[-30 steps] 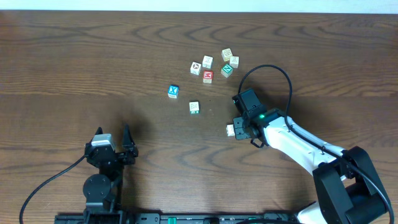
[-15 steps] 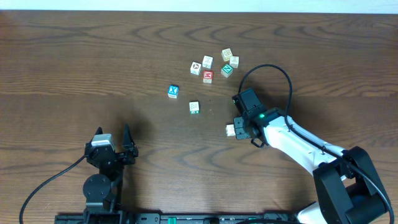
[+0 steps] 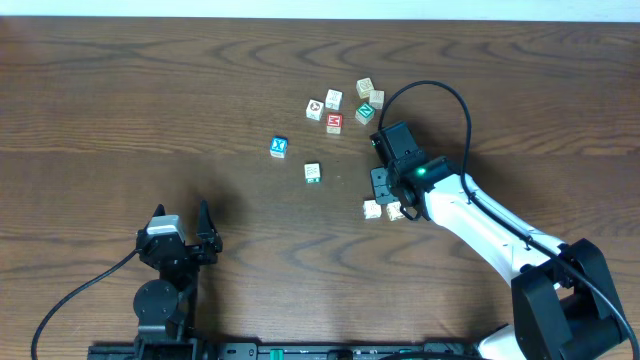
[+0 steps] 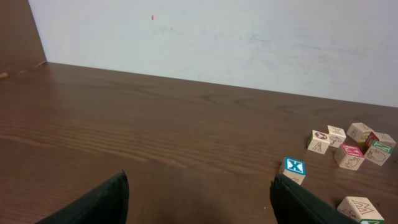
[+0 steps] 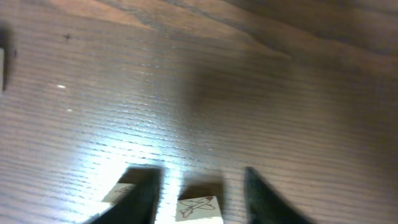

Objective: Lift 4 blocks
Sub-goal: 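Open the right gripper and withdraw it to the right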

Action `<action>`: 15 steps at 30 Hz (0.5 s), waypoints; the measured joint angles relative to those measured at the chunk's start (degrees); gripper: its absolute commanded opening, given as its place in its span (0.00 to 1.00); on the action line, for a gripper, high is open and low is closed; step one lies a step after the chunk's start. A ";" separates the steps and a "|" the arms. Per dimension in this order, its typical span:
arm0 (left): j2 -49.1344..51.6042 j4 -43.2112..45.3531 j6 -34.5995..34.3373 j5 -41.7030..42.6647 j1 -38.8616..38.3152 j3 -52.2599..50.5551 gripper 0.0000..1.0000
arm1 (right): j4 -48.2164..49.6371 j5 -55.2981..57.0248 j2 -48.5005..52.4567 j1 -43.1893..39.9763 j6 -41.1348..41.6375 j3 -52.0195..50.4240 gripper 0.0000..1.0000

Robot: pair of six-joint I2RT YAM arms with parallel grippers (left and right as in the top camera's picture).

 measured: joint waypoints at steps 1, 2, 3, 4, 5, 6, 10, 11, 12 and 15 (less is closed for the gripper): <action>0.00 0.02 0.00 0.00 0.00 0.00 0.73 | 0.46 -0.94 0.00 0.00 -0.85 0.00 0.75; 0.00 0.02 0.00 0.00 0.00 0.00 0.73 | 0.92 -1.84 0.00 0.00 -1.73 0.00 0.75; 0.00 0.02 0.00 0.00 0.00 0.00 0.73 | 1.44 -2.69 0.00 0.00 -2.29 0.00 0.75; 0.00 0.02 0.00 0.00 0.00 0.00 0.73 | 2.08 -3.56 0.00 0.00 -2.69 0.00 0.75; 0.00 0.00 0.00 0.00 0.00 0.00 0.73 | 2.25 -3.89 0.00 0.00 -2.73 0.02 0.75; 0.00 0.02 0.00 0.00 0.00 0.00 0.73 | 2.49 -4.31 -0.02 0.00 -2.71 0.04 0.75; 0.00 0.02 0.00 0.00 0.00 0.00 0.73 | 3.41 -6.47 0.00 0.00 -2.71 1.07 0.75; 0.00 0.02 0.00 0.00 0.00 0.00 0.73 | 3.43 -6.73 -0.02 0.00 -2.71 1.60 0.75; 0.00 0.02 0.00 0.00 0.00 0.00 0.73 | 3.54 -6.97 0.00 0.00 -2.71 2.23 0.75; 0.00 0.02 0.00 0.00 0.00 0.00 0.73 | 3.89 -6.95 -0.02 0.00 -2.71 3.76 0.76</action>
